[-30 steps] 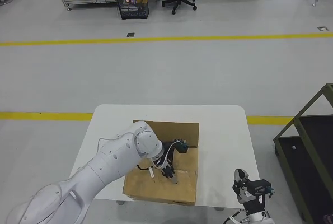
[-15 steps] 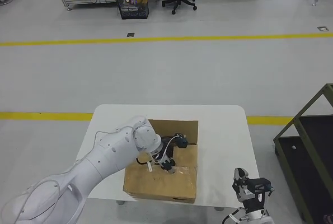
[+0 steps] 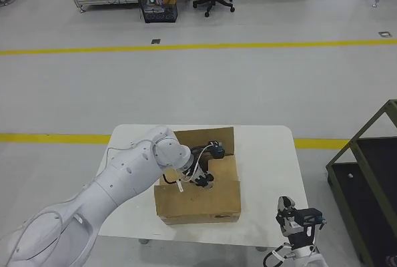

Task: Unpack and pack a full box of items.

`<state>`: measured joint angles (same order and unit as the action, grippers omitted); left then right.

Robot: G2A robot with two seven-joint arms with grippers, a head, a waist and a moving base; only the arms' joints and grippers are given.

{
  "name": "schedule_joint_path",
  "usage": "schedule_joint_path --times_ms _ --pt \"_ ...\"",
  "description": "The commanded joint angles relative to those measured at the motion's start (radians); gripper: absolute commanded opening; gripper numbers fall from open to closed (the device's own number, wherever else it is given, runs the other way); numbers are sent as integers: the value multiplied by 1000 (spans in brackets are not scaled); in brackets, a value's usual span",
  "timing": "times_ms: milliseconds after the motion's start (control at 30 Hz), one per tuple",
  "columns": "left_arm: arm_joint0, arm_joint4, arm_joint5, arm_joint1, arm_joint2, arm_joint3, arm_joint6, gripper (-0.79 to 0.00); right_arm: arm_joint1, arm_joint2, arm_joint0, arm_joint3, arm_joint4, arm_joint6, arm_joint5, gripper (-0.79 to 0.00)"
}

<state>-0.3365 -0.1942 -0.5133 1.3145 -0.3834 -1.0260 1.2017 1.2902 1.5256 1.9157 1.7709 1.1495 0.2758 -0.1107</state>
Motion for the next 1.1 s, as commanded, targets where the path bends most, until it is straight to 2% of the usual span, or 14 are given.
schedule_joint_path --times_ms 0,33,67,133,167,233,267,333,433,733,867,1067 --pt "-5 -6 1 -8 -10 -27 10 -785 0 2 0 3 -1 0 0 -785" --pt "-8 -17 -5 -13 -13 -48 19 -785 0 2 0 5 -1 -1 0 -785" --pt "-15 -12 -3 -18 -20 -65 26 -723 0 3 0 6 -1 -2 1 -785" --pt "-28 0 -3 -29 -35 -101 43 -557 0 3 0 8 -1 -2 1 -785" --pt "-34 6 -2 -35 -42 -116 56 -437 0 3 0 9 -3 -3 3 -782" --pt "-44 8 6 -47 -56 -147 79 -428 1 2 0 12 -3 -4 5 -776" --pt "-49 5 10 -52 -62 -163 89 -382 1 1 0 13 -3 -5 5 -763" --pt "-64 30 16 -63 -78 -196 110 -86 1 0 0 16 -3 -4 6 -745" --pt "-81 46 33 -82 -92 -261 138 0 1 1 4 24 -1 -3 7 -736" --pt "-148 142 84 -152 -118 -431 190 0 -1 24 28 58 -5 10 3 -699" --pt "-182 183 90 -184 -115 -482 196 0 -1 35 28 66 -7 9 -1 -690" --pt "-212 252 97 -224 -113 -523 203 0 -1 30 9 61 -3 2 -7 -720"
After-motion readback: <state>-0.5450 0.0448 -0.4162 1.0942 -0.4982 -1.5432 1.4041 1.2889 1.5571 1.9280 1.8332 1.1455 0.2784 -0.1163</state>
